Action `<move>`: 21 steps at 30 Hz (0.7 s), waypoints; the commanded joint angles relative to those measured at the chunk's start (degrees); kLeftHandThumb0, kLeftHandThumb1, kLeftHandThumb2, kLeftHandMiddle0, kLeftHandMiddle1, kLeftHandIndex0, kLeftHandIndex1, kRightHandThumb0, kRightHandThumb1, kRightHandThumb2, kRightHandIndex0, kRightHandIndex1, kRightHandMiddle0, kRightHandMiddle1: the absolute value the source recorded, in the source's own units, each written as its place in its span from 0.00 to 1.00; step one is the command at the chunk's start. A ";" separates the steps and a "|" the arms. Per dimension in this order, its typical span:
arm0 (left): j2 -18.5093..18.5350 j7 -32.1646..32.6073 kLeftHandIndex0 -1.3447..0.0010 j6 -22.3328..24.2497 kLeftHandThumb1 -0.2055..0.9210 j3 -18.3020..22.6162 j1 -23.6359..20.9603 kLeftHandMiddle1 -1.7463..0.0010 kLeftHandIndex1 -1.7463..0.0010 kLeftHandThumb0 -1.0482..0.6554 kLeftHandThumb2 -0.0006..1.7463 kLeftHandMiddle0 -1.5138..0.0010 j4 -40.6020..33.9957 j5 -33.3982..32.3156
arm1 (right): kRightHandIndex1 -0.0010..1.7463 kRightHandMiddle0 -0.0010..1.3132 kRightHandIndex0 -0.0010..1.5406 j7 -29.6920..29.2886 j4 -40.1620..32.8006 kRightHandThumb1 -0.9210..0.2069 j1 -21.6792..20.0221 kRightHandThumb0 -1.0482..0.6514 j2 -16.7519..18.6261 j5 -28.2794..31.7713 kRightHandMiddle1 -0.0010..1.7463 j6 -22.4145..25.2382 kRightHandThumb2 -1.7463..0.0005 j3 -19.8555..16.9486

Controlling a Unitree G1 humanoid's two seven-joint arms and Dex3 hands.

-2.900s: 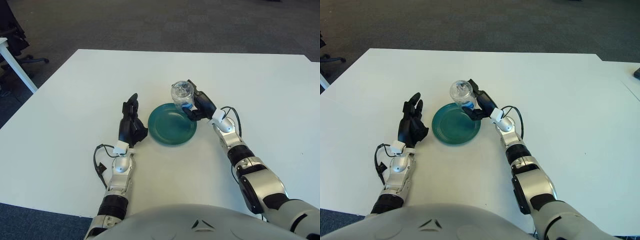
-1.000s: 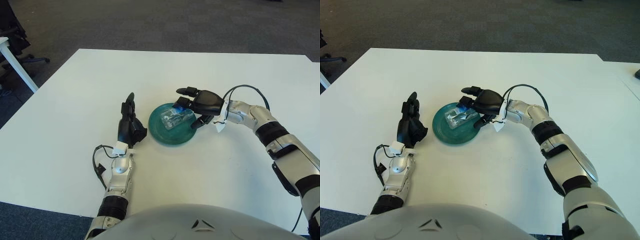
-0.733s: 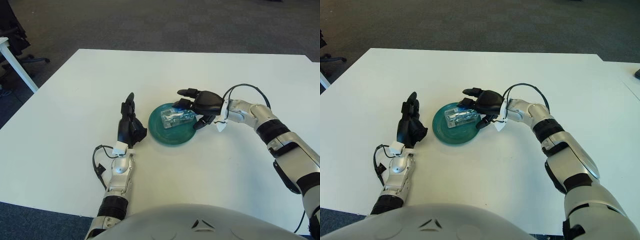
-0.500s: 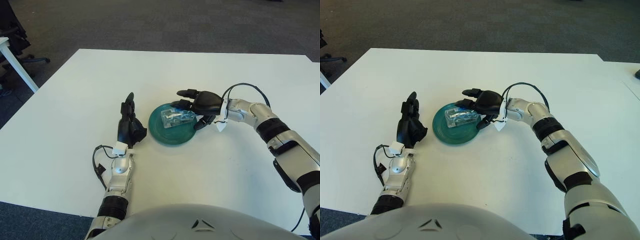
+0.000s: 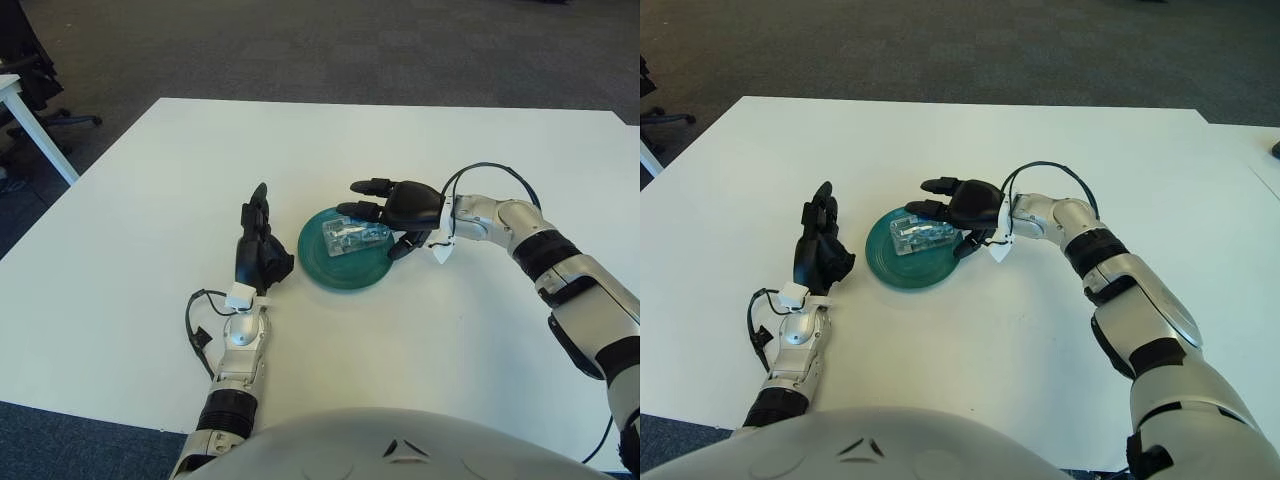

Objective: Put the bottle into the plate.

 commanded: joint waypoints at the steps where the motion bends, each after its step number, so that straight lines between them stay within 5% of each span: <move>1: 0.41 0.11 1.00 -0.84 1.00 0.05 3.85 0.99 0.78 0.04 0.65 0.91 6.28 1.35 | 0.00 0.00 0.00 1.34 1.38 0.00 -0.03 0.00 1.19 5.04 0.00 -0.09 0.50 -2.03; 9: 1.43 -0.78 1.00 0.82 1.00 0.14 3.61 0.99 0.76 0.04 0.65 0.90 6.45 0.92 | 0.01 0.02 0.04 9.37 5.45 0.00 4.13 0.00 6.26 22.67 0.01 2.24 0.51 -7.89; 17: 2.60 -2.73 1.00 4.80 1.00 0.55 3.47 0.98 0.67 0.07 0.62 0.86 5.72 -0.50 | 0.02 0.00 0.22 10.45 4.99 0.00 7.24 0.03 10.01 30.77 0.39 4.76 0.56 -12.71; 21: 2.88 -3.80 1.00 6.36 1.00 1.07 3.17 0.98 0.64 0.08 0.61 0.83 5.78 -1.62 | 0.02 0.01 0.26 10.89 3.73 0.00 9.22 0.06 11.91 34.58 0.47 7.57 0.57 -15.61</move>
